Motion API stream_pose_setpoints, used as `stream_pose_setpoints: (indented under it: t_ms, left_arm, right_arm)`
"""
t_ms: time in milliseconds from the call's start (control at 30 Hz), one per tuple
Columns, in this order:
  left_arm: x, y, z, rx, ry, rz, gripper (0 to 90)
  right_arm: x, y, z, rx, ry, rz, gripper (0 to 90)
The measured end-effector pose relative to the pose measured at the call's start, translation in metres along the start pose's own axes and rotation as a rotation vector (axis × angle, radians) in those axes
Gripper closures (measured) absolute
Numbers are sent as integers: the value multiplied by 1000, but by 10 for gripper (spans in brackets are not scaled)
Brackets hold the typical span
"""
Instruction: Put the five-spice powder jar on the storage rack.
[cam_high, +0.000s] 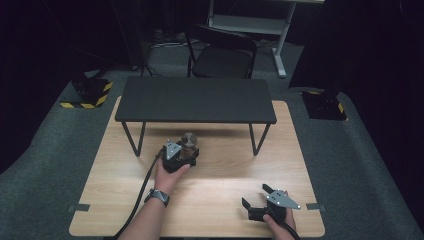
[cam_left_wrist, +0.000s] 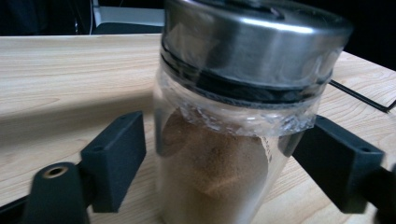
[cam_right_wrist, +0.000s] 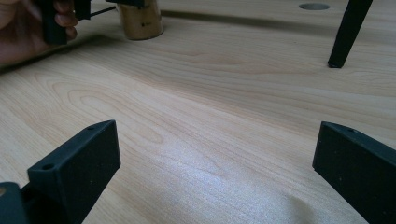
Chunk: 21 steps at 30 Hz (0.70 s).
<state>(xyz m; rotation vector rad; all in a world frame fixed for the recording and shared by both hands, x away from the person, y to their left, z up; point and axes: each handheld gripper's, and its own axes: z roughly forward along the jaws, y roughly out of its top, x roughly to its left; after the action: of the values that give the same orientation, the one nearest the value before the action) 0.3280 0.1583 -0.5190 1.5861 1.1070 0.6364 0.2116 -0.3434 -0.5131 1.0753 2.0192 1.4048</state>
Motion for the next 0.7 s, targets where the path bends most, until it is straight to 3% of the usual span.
stream_pose_setpoints:
  t_ms: [133,233,400,700]
  left_arm:
    - [-6,-9,0,-34,25,15,280]
    - [-4,-10,-2,-37,17,27,286]
    - [-1,-14,-6,-63,-3,6,304]
    - [-3,-15,-16,-62,-12,37,306]
  right_arm:
    - [0,0,0,-2,-1,-1,7]
    - [1,0,0,-1,-2,-2,7]
    - [1,-1,0,-3,-4,-3,7]
    - [1,-1,0,-4,-5,-4,7]
